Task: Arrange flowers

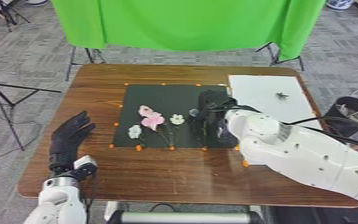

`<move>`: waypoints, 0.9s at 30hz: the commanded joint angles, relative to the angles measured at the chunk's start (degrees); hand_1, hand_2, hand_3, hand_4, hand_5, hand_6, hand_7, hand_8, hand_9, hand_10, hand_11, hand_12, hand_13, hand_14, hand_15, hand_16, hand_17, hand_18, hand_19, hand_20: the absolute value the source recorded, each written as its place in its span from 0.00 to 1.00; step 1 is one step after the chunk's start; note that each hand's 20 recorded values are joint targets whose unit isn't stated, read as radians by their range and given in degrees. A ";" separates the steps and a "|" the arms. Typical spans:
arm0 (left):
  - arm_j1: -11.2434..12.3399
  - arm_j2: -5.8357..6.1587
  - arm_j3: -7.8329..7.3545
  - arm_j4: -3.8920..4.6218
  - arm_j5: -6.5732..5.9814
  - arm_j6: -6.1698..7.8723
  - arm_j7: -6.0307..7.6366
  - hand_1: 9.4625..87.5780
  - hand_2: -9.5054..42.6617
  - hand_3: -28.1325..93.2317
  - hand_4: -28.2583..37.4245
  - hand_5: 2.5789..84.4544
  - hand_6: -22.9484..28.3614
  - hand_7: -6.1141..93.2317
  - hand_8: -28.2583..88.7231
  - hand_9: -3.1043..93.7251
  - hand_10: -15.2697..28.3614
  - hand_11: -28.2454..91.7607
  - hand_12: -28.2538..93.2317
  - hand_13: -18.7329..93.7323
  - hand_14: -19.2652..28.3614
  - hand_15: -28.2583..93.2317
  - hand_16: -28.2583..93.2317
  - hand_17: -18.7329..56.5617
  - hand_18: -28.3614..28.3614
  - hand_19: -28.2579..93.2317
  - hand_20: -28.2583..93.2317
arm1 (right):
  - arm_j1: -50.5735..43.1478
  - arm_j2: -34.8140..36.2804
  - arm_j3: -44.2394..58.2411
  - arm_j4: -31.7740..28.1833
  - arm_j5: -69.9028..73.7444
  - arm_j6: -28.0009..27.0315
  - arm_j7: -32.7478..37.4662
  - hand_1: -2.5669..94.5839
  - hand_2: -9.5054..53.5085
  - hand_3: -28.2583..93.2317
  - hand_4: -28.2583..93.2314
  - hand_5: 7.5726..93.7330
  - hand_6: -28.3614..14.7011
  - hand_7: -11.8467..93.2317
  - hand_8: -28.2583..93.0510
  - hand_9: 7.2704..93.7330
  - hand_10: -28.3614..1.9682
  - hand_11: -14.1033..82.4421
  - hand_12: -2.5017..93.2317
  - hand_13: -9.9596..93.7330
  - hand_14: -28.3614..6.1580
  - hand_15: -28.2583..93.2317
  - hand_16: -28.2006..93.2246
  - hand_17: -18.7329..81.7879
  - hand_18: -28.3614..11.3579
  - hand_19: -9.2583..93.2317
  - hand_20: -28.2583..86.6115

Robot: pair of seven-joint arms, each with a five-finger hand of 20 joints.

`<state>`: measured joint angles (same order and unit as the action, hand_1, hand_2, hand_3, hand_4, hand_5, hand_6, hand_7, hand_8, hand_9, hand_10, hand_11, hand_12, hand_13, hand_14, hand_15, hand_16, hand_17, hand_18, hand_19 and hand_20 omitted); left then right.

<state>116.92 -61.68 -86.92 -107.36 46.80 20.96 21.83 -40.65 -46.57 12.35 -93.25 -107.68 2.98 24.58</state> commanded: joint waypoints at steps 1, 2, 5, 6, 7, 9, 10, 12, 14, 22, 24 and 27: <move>0.03 0.00 0.07 0.21 -0.11 -0.29 -0.13 0.26 0.22 0.82 0.17 0.58 0.48 0.26 0.16 0.47 0.64 0.42 0.33 0.50 0.75 0.48 0.24 0.34 0.76 0.41 0.41 | 0.83 0.48 0.92 -1.00 0.12 -1.19 0.01 0.53 0.10 0.74 0.08 0.66 0.67 0.26 0.26 0.61 0.53 0.24 0.18 0.94 0.72 0.72 0.46 0.76 0.35 1.00 0.65; -0.01 0.04 0.10 0.22 -0.19 -0.27 0.01 0.26 0.22 0.82 0.17 0.58 0.48 0.26 0.16 0.47 0.64 0.42 0.33 0.50 0.75 0.48 0.24 0.34 0.76 0.41 0.41 | 0.79 0.43 1.23 -1.04 0.08 -1.42 -0.08 0.53 0.10 0.74 0.08 0.66 0.67 0.26 0.26 0.61 0.52 0.24 0.18 0.93 0.72 0.72 0.46 0.76 0.35 1.00 0.65; -0.06 0.13 0.25 0.24 -0.29 -0.04 0.09 0.26 0.22 0.82 0.17 0.57 0.48 0.25 0.16 0.46 0.64 0.42 0.33 0.50 0.75 0.48 0.24 0.34 0.76 0.41 0.41 | 0.82 0.47 1.97 -1.31 0.27 -1.64 -0.04 0.53 0.09 0.75 0.08 0.65 0.66 0.26 0.26 0.60 0.52 0.23 0.18 0.93 0.72 0.72 0.46 0.76 0.35 1.00 0.65; 0.03 0.06 0.19 0.17 -0.20 -0.07 -0.03 0.26 0.22 0.82 0.17 0.57 0.48 0.25 0.16 0.46 0.64 0.42 0.33 0.50 0.75 0.48 0.24 0.34 0.76 0.41 0.41 | 0.62 0.50 2.57 -1.45 0.40 -1.90 -0.13 0.52 0.09 0.75 0.08 0.64 0.67 0.26 0.25 0.59 0.52 0.23 0.18 0.93 0.72 0.72 0.46 0.76 0.35 1.00 0.65; -0.02 0.05 0.19 0.20 -0.17 -0.04 -0.05 0.26 0.22 0.82 0.17 0.57 0.48 0.25 0.16 0.46 0.64 0.42 0.33 0.50 0.75 0.48 0.24 0.34 0.76 0.41 0.41 | 0.56 0.55 3.13 -1.63 0.70 -2.09 -0.12 0.52 0.09 0.75 0.08 0.64 0.66 0.26 0.25 0.59 0.52 0.23 0.18 0.93 0.72 0.72 0.46 0.75 0.35 1.00 0.65; -0.02 0.03 0.14 0.21 -0.14 -0.19 -0.20 0.26 0.22 0.82 0.18 0.57 0.48 0.26 0.16 0.46 0.64 0.42 0.33 0.50 0.75 0.48 0.24 0.34 0.76 0.41 0.41 | 0.15 0.61 4.58 -1.94 0.65 -2.32 -0.08 0.52 0.09 0.76 0.08 0.63 0.66 0.26 0.25 0.58 0.52 0.23 0.18 0.92 0.72 0.72 0.46 0.75 0.35 1.00 0.65; 0.09 -0.01 0.11 0.17 -0.12 -0.14 -0.20 0.26 0.22 0.82 0.18 0.57 0.48 0.26 0.16 0.46 0.64 0.42 0.33 0.50 0.75 0.48 0.24 0.34 0.76 0.41 0.41 | 0.05 0.67 5.30 -2.17 0.81 -2.39 0.00 0.52 0.09 0.76 0.08 0.63 0.66 0.26 0.24 0.58 0.52 0.23 0.18 0.92 0.72 0.72 0.46 0.75 0.35 1.00 0.64; 0.23 0.00 0.09 0.10 -0.24 -0.10 -0.09 0.26 0.22 0.82 0.18 0.57 0.48 0.25 0.16 0.46 0.64 0.42 0.33 0.50 0.75 0.48 0.24 0.34 0.76 0.41 0.41 | -0.35 0.83 7.24 -2.75 1.24 -2.81 0.22 0.51 0.09 0.77 0.08 0.62 0.67 0.26 0.24 0.57 0.51 0.22 0.18 0.92 0.71 0.72 0.46 0.75 0.35 1.00 0.64; 0.23 0.04 0.14 0.08 -0.20 -0.08 -0.10 0.26 0.22 0.82 0.18 0.57 0.48 0.25 0.16 0.46 0.64 0.42 0.33 0.50 0.75 0.48 0.24 0.34 0.76 0.41 0.41 | -0.65 1.03 9.17 -3.07 1.06 -2.52 0.21 0.51 0.09 0.77 0.08 0.61 0.66 0.26 0.23 0.56 0.50 0.22 0.18 0.92 0.71 0.72 0.46 0.75 0.35 1.00 0.64; 0.16 0.00 0.18 0.05 -0.21 0.05 -0.02 0.26 0.23 0.81 0.18 0.57 0.48 0.26 0.16 0.46 0.64 0.42 0.33 0.50 0.75 0.48 0.24 0.34 0.76 0.41 0.41 | 1.46 2.90 11.66 0.64 -2.81 0.67 3.72 0.49 0.10 0.78 0.08 0.60 0.66 0.25 0.19 0.55 0.49 0.22 0.18 0.91 0.71 0.72 0.46 0.74 0.34 1.00 0.63; 0.28 0.02 0.18 0.01 -0.28 0.02 0.07 0.26 0.23 0.81 0.18 0.57 0.48 0.26 0.16 0.46 0.64 0.42 0.33 0.50 0.75 0.48 0.24 0.34 0.76 0.41 0.41 | 2.07 3.57 11.77 2.77 -3.59 -0.72 5.48 0.48 0.04 0.78 0.09 0.59 0.66 0.25 0.17 0.55 0.48 0.22 0.18 0.91 0.70 0.72 0.46 0.74 0.34 1.00 0.63; 0.43 -0.14 0.06 -0.04 -0.28 0.15 0.14 0.26 0.23 0.81 0.18 0.57 0.48 0.26 0.16 0.46 0.64 0.42 0.33 0.50 0.74 0.48 0.24 0.34 0.76 0.41 0.41 | 2.85 4.46 11.46 5.97 -3.79 -3.42 7.21 0.45 0.00 0.77 0.10 0.53 0.63 0.23 0.17 0.51 0.45 0.22 0.18 0.90 0.68 0.72 0.46 0.73 0.32 1.00 0.63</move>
<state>116.74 -61.60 -86.86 -107.33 46.73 20.97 21.97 -40.66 -45.32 23.04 -93.68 -109.30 2.68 27.58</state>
